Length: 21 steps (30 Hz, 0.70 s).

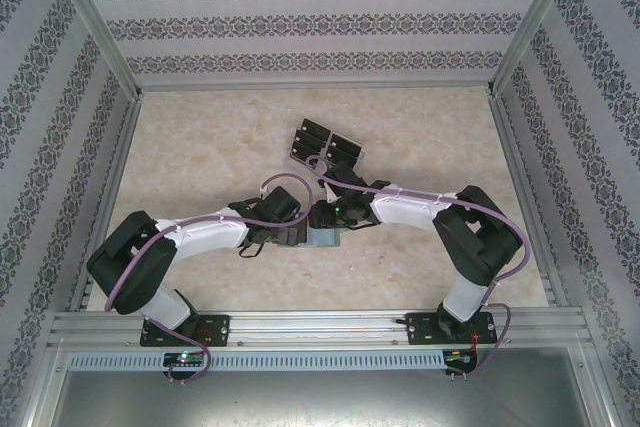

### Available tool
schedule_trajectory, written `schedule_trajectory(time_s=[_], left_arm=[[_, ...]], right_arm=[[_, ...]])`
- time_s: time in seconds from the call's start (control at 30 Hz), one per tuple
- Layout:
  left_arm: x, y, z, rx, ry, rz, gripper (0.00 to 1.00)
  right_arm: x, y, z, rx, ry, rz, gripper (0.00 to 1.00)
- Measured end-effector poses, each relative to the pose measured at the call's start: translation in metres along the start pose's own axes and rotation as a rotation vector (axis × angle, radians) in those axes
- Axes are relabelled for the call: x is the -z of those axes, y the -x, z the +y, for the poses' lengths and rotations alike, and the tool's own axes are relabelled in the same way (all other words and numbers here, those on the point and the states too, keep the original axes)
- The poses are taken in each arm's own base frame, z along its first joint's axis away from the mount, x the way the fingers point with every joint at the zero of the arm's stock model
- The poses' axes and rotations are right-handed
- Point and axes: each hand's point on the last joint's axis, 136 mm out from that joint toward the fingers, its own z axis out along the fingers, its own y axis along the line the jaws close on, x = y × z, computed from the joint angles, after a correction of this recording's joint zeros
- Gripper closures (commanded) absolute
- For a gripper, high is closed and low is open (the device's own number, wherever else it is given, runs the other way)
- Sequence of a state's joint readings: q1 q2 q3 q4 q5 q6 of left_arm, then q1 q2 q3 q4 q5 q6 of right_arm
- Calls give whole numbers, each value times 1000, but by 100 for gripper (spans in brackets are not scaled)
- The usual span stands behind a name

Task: Put the credit cards into the card holder
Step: Flip over the card slot on the card holder.

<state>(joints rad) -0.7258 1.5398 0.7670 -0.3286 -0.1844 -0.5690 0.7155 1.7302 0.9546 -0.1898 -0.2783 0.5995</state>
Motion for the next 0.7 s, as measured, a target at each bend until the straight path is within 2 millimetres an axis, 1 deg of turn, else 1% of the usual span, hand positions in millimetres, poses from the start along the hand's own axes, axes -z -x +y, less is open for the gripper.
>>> schedule_trajectory(time_s=[0.17,0.4,0.6,0.67,0.7], left_arm=[[0,0,0,0,0,0,0],[0,0,0,0,0,0,0],[0,0,0,0,0,0,0],[0,0,0,0,0,0,0],[0,0,0,0,0,0,0]], right_arm=[[-2,-2,-6,-9,-10,7,59],[-8,-4,-9,-12,-14,15,66],[-8,-3,-8,-8,-12,13,78],[-8,-3,-8,-6,-11,12,85],[-8,-2,-7,-5,-11,12,91]])
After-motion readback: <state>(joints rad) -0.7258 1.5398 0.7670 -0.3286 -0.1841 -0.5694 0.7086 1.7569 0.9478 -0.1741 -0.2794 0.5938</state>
